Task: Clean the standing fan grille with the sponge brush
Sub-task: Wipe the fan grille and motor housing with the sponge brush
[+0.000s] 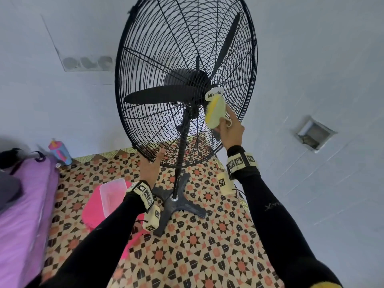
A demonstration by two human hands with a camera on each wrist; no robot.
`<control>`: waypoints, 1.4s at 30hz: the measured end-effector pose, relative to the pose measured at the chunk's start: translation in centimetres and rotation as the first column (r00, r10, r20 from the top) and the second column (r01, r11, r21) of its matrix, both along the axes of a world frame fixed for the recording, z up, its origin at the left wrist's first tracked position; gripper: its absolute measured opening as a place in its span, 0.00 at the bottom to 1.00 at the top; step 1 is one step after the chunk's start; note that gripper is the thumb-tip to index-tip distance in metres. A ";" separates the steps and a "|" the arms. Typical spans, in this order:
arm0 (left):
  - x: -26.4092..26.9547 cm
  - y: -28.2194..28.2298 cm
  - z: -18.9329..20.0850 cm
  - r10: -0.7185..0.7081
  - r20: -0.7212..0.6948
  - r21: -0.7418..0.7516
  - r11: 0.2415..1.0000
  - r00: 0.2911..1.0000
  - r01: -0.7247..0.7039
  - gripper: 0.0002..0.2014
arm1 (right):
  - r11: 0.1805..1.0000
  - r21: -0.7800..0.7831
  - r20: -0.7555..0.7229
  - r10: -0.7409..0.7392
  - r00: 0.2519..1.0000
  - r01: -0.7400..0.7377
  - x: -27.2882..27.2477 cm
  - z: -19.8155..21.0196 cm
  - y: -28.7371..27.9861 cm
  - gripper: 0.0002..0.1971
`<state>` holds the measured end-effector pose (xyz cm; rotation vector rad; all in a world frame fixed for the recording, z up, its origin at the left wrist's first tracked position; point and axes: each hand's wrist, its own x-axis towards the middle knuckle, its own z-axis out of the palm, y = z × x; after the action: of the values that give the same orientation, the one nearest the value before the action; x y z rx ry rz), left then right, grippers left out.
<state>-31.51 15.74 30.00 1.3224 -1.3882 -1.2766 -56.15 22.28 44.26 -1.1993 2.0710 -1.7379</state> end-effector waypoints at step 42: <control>0.0 -2.1 -2.1 0.006 0.005 -0.024 1.000 1.000 -0.006 0.61 | 0.988 0.150 -0.078 0.055 0.995 -0.043 -0.3 -3.8 0.9 0.20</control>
<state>-31.53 13.63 27.91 1.3137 -1.3977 -1.2500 -56.49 23.15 40.50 -1.2849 2.1541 -1.5078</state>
